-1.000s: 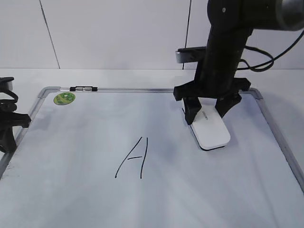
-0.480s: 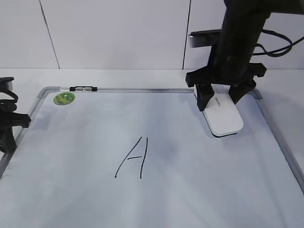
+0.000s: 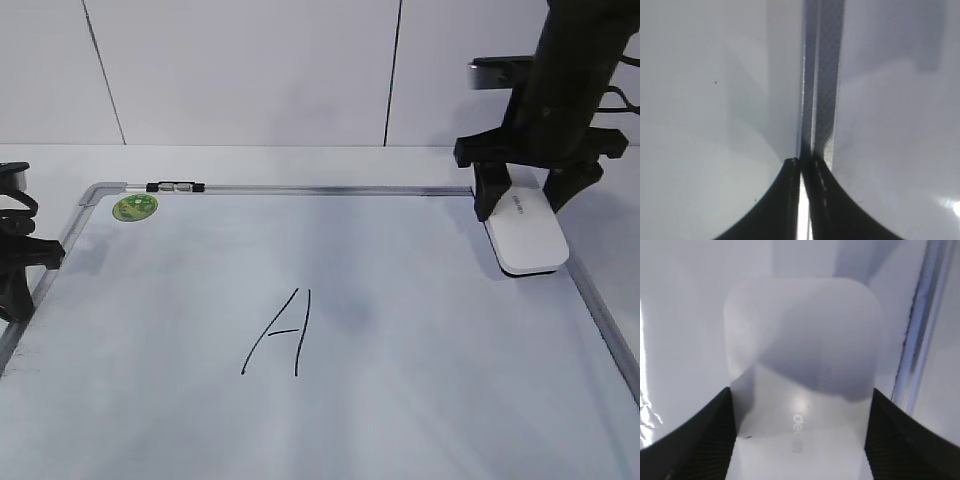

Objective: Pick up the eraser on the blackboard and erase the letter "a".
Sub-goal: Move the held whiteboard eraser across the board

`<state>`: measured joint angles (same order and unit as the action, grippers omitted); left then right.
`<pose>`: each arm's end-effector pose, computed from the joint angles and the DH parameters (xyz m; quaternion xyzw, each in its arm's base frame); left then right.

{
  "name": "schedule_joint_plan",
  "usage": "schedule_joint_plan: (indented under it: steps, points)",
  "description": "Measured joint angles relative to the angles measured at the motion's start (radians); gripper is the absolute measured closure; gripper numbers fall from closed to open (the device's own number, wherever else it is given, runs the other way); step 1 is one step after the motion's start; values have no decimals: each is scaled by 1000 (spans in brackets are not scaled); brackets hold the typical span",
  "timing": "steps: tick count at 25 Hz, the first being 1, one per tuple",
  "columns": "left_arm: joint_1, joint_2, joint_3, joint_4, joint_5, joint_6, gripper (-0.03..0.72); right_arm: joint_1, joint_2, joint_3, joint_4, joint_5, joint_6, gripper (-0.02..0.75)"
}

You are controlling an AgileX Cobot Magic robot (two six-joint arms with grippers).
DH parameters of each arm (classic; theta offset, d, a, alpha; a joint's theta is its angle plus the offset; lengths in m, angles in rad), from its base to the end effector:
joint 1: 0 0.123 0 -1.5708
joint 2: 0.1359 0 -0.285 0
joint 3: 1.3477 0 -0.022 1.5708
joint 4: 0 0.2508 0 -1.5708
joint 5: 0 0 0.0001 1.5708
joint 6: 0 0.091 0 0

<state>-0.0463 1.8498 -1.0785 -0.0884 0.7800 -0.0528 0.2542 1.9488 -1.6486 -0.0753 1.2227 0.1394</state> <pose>0.3323 -0.0211 0.1521 -0.0330 0.9975 -0.0353 0.0516 0.3908 0.0949 0.2497 -0.0676 0.9948 -0.0223 0.0732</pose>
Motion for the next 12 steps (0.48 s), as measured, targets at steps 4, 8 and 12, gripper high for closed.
schedule_joint_plan:
  steps: [4,8,12]
  points:
    - [0,0,0,0,0,0,671,-42,-26,48,-7,0,4,202]
    - [0,0,0,-2,0,0,671,-67,-65,97,-20,0,8,202]
    - [0,0,0,-4,0,0,669,-74,-102,161,-25,0,8,202]
